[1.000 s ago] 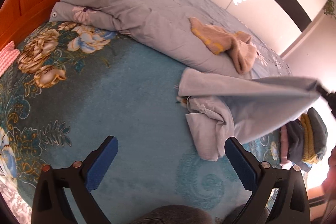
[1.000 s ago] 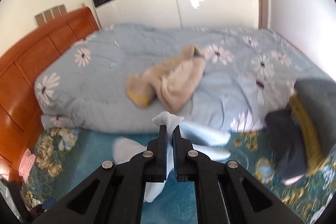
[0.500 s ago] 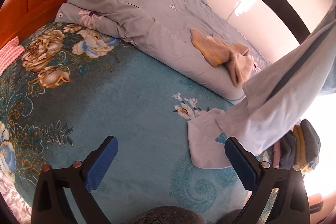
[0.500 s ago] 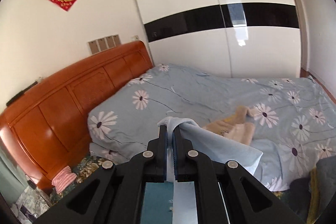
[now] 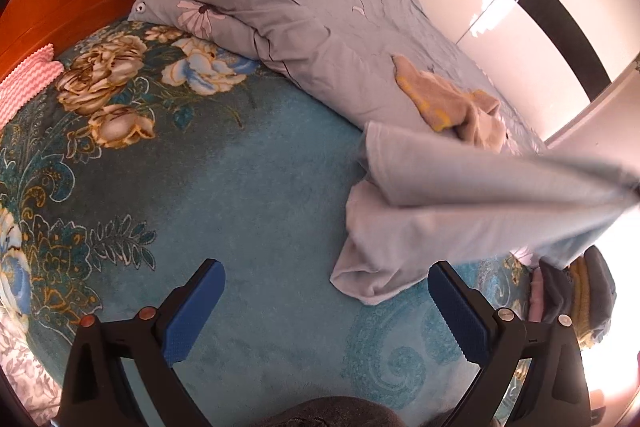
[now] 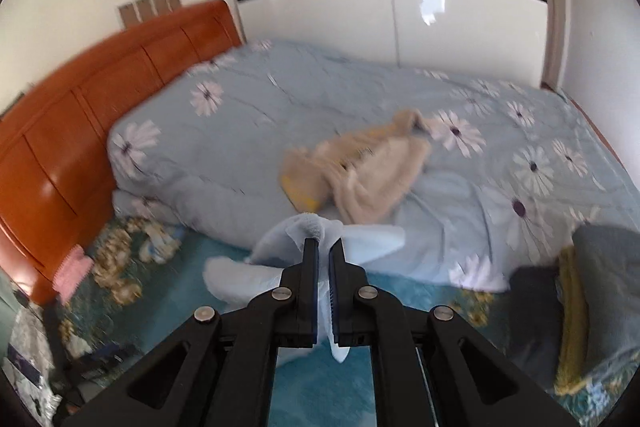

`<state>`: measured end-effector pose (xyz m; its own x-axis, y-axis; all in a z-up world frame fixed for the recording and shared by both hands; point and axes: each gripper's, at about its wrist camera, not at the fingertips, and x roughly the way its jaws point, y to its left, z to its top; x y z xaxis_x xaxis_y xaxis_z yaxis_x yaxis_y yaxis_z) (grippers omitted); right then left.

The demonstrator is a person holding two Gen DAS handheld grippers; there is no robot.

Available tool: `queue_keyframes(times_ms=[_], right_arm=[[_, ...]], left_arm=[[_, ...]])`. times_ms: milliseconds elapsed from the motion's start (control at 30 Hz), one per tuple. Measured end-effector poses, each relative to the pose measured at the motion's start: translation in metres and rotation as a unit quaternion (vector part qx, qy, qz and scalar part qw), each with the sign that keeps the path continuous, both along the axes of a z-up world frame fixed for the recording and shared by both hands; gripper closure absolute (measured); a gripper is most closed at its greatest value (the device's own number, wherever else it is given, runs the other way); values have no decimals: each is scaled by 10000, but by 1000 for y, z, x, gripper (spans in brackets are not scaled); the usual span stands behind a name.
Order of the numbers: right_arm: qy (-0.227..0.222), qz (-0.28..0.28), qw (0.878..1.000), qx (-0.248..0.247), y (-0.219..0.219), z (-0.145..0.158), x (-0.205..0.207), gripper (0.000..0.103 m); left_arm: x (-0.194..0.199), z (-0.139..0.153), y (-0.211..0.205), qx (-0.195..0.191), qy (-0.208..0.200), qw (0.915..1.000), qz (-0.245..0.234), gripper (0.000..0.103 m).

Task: Fold clothes
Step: 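Lift the shirt with the right gripper and shake it out, then lower the shirt onto the teal blanket and open the right gripper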

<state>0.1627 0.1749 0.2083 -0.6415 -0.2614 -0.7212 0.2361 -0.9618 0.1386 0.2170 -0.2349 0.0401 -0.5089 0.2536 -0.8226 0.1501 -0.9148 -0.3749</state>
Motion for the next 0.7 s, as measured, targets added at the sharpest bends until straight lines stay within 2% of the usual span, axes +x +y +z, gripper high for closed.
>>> queue_keyframes(times_ms=[100, 233, 400, 467, 600, 667, 700], right_arm=[[-755, -598, 9947, 349, 47, -73, 7, 98], [-1457, -1446, 9786, 163, 122, -139, 24, 98], [-2066, -2208, 9532, -57, 174, -189, 34, 98], [-2185, -2081, 9533, -74, 172, -197, 35, 98], [-2059, -1762, 9625, 153, 162, -183, 31, 96], [-1919, -1671, 9666, 296, 160, -172, 31, 92], [-1819, -1652, 9684, 437, 158, -166, 31, 84]], left_arm=[[-3, -8, 11, -96, -111, 9998, -127, 0], [-8, -21, 27, -212, -299, 9990, -248, 0], [-22, -38, 49, -389, -491, 9969, -465, 0], [-31, -45, 58, -466, -551, 9957, -574, 0], [-56, -53, 70, -380, -630, 9944, -755, 0], [-71, -56, 74, -355, -644, 9942, -781, 0], [-79, -57, 75, -342, -651, 9941, -794, 0]])
